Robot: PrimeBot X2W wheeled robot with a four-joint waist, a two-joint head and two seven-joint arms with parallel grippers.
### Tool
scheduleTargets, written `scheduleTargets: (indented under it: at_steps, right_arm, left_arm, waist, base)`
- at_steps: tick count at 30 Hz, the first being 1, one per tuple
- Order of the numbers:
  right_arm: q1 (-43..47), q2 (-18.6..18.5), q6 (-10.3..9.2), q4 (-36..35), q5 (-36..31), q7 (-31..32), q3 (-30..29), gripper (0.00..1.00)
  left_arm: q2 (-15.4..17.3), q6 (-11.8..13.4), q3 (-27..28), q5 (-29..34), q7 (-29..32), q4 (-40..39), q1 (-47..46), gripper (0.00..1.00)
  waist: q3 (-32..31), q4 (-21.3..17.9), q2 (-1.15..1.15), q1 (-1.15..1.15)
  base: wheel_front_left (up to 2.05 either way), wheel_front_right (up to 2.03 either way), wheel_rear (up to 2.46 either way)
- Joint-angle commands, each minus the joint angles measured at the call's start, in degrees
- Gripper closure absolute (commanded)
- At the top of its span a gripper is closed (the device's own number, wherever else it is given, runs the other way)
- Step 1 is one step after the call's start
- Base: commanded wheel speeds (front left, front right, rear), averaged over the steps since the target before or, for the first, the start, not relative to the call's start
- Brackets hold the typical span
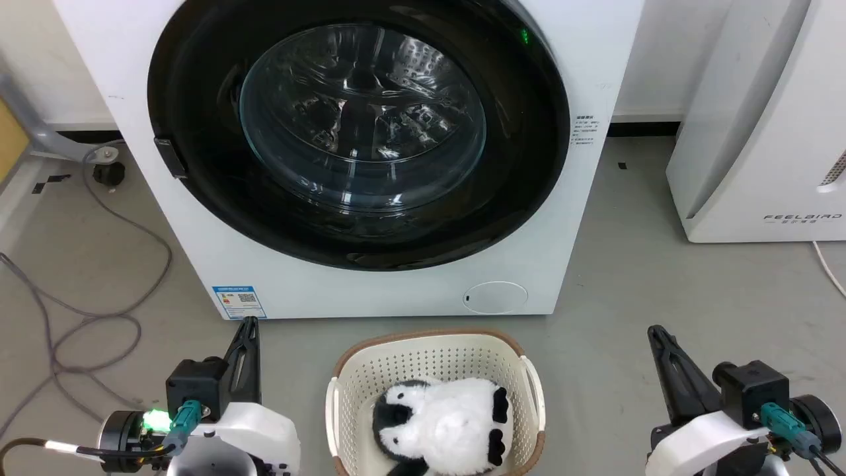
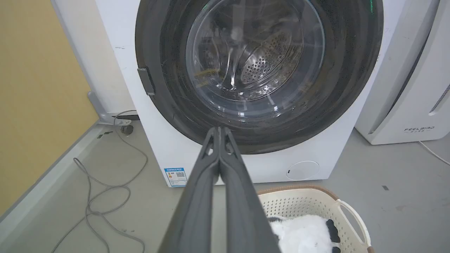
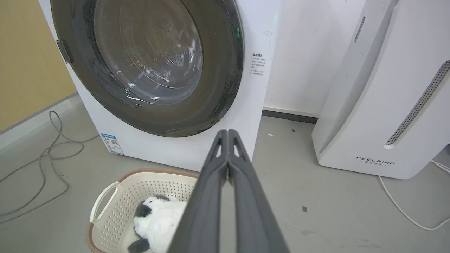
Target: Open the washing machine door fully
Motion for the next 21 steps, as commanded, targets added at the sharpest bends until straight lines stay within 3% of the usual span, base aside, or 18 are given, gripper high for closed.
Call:
scheduleTargets:
  at_steps: [1, 21]
  right_arm:
    - [-0.67, -0.03, 0.03, 0.12, -0.44, 0.02, -0.01, 1.0]
    - [-0.67, -0.03, 0.03, 0.12, -0.44, 0.02, -0.01, 1.0]
  left_arm:
    - [-0.06, -0.31, 0.08, 0.15, 0.02, -0.3, 0.86, 1.0]
    - [-0.06, -0.31, 0.08, 0.15, 0.02, -0.3, 0.86, 1.0]
  waist:
    - [0.0, 0.0, 0.0, 0.0]
    - [0.0, 0.0, 0.0, 0.0]
  base:
    - [0.0, 0.0, 0.0]
    - [0.0, 0.0, 0.0]
